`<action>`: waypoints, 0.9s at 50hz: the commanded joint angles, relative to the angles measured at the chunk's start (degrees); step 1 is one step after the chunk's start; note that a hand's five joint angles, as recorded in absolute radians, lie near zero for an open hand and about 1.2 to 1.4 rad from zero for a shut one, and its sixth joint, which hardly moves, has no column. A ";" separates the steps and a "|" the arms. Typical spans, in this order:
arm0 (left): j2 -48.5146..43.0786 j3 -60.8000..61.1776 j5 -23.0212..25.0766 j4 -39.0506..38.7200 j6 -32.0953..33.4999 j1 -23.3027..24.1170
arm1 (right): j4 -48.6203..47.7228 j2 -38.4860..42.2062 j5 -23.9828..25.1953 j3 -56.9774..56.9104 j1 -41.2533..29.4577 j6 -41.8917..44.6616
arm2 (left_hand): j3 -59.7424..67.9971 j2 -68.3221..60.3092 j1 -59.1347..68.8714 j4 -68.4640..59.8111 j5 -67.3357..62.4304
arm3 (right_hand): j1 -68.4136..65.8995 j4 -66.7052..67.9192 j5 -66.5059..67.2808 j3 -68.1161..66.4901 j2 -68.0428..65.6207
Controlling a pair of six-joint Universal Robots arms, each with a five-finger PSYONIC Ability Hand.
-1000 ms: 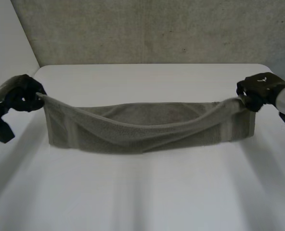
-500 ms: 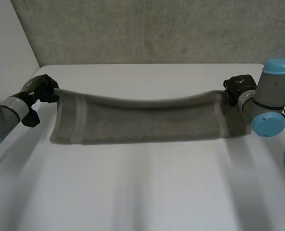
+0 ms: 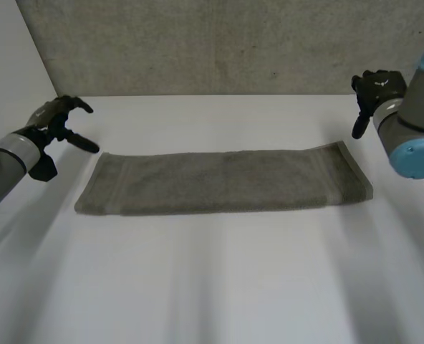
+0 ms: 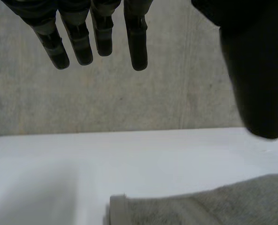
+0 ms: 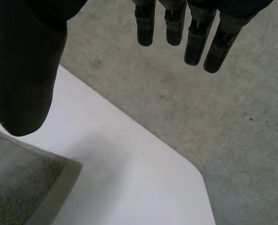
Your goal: Fold the towel.
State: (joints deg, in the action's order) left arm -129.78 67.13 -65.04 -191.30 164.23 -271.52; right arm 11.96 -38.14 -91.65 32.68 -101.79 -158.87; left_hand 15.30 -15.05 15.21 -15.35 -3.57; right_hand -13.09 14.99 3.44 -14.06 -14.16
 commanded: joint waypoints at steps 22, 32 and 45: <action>3.48 18.48 -0.18 -2.41 30.27 0.37 | -18.10 -12.57 11.58 44.05 3.79 12.44 | -0.04 -0.21 0.05 0.09 -1.69 | -1.86 -0.03 1.52 -0.89 -0.79; 1.28 18.13 -0.27 -3.99 30.27 0.46 | -20.22 -11.25 13.08 44.40 4.06 11.83 | -0.21 -0.05 -0.11 0.26 -1.52 | -10.28 8.38 9.93 -9.31 -9.21; 1.19 18.74 -1.67 -4.17 30.09 0.46 | -22.86 -9.32 13.25 44.40 4.94 12.44 | -0.37 0.12 -0.28 0.42 -1.35 | -25.59 23.69 25.24 -24.62 -24.52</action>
State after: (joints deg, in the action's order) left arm -129.18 85.30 -66.49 -195.64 194.46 -271.06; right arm -9.89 -48.17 -78.42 77.17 -97.11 -146.82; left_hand 15.31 -15.10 15.28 -15.37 -4.84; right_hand -31.36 31.02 21.53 -31.10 -31.14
